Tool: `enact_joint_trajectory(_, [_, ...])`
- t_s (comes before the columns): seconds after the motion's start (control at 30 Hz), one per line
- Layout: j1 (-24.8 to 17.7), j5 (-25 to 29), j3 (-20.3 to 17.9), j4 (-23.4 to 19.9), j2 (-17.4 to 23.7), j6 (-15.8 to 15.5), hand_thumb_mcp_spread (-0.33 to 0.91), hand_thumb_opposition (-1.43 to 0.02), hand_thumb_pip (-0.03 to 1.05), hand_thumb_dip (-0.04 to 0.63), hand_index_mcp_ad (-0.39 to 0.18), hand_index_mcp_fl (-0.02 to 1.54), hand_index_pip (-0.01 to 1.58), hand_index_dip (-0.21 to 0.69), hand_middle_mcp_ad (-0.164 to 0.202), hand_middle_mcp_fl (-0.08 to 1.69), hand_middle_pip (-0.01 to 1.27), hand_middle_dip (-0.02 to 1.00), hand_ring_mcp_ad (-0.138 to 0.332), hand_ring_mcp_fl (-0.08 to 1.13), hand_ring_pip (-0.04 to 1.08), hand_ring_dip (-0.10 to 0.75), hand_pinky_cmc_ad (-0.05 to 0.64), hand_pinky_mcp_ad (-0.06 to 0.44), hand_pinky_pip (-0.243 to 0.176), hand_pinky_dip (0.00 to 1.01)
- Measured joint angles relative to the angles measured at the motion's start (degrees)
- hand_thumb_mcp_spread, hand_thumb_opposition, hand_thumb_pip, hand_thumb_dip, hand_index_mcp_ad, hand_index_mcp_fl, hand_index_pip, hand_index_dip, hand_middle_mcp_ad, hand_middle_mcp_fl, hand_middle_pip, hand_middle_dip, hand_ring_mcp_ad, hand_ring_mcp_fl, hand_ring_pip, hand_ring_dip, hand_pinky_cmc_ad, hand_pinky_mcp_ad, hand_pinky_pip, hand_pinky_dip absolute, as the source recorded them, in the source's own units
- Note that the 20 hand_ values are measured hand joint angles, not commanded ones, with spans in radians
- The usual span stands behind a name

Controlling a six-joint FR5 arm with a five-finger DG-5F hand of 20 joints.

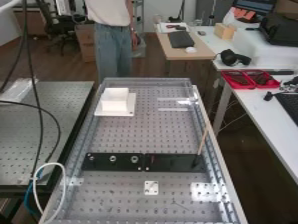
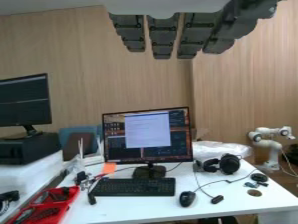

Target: Grab the larger nut and place it in the white container

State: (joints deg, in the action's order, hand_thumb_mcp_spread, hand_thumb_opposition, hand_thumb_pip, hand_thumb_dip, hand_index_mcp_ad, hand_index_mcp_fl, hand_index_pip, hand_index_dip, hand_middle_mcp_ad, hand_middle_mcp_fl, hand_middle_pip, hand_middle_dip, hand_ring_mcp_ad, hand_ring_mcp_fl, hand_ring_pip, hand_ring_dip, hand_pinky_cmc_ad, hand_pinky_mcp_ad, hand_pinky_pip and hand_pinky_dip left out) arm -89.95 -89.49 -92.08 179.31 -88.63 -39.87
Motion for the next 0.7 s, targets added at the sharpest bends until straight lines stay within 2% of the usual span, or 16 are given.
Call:
enact_joint_trajectory(0.13, [0.01,-0.01,-0.20,-0.20,0.00,0.04,0.00,0.00,0.01,0.007,0.012,0.02,0.00,-0.009,0.075,0.01,0.02,0.03,0.051,0.02,0.02,0.016,0.037,0.044,-0.010,0.02])
enact_joint_trajectory(0.2, [0.05,-0.03,-0.24,-0.21,-0.02,0.12,0.07,-0.14,0.21,0.024,0.014,0.02,0.01,0.000,0.073,0.02,0.04,0.03,0.054,0.02,0.02,0.021,0.040,0.054,-0.010,0.06])
enact_joint_trajectory(0.23, [0.06,-0.04,-0.24,-0.20,-0.02,0.12,0.14,-0.22,0.33,0.044,0.012,0.02,0.02,0.021,0.073,0.04,0.07,0.06,0.054,0.02,0.03,0.026,0.047,0.070,-0.010,0.10])
enact_joint_trajectory(0.27, [0.08,-0.06,-0.24,-0.17,-0.03,0.10,0.18,-0.31,0.36,0.054,0.010,0.02,0.03,0.030,0.073,0.05,0.08,0.09,0.058,0.02,0.04,0.033,0.073,0.098,-0.010,0.15])
enact_joint_trajectory(0.37, [0.11,-0.14,-0.17,-0.07,-0.02,0.18,0.20,-0.49,0.37,0.051,0.000,0.02,0.05,0.061,0.075,0.06,0.09,0.15,0.072,0.01,0.05,0.056,0.148,0.162,-0.028,0.26])
enact_joint_trajectory(0.47, [0.15,-0.14,-0.01,0.15,-0.02,0.18,0.20,-0.57,0.40,0.058,-0.002,0.02,0.06,0.075,0.075,0.09,0.10,0.18,0.099,0.01,0.07,0.072,0.220,0.232,-0.024,0.32])
enact_joint_trajectory(0.5, [0.16,-0.14,0.02,0.17,-0.02,0.18,0.20,-0.58,0.40,0.061,-0.003,0.02,0.07,0.077,0.077,0.10,0.11,0.19,0.110,0.01,0.07,0.075,0.232,0.236,-0.042,0.32])
enact_joint_trajectory(0.63, [0.21,-0.16,0.14,0.29,0.01,0.20,0.20,-0.65,0.42,0.061,0.000,0.02,0.07,0.087,0.075,0.11,0.12,0.21,0.126,0.00,0.09,0.087,0.283,0.279,-0.042,0.37])
enact_joint_trajectory(0.67, [0.22,-0.17,0.14,0.29,0.02,0.17,0.20,-0.66,0.42,0.058,0.000,0.02,0.07,0.087,0.077,0.11,0.12,0.21,0.141,0.00,0.10,0.096,0.298,0.276,-0.054,0.36])
enact_joint_trajectory(0.7, [0.23,-0.16,0.13,0.28,0.04,0.19,0.20,-0.67,0.43,0.058,0.000,0.02,0.07,0.087,0.075,0.11,0.12,0.22,0.138,0.00,0.10,0.094,0.297,0.283,-0.061,0.38])
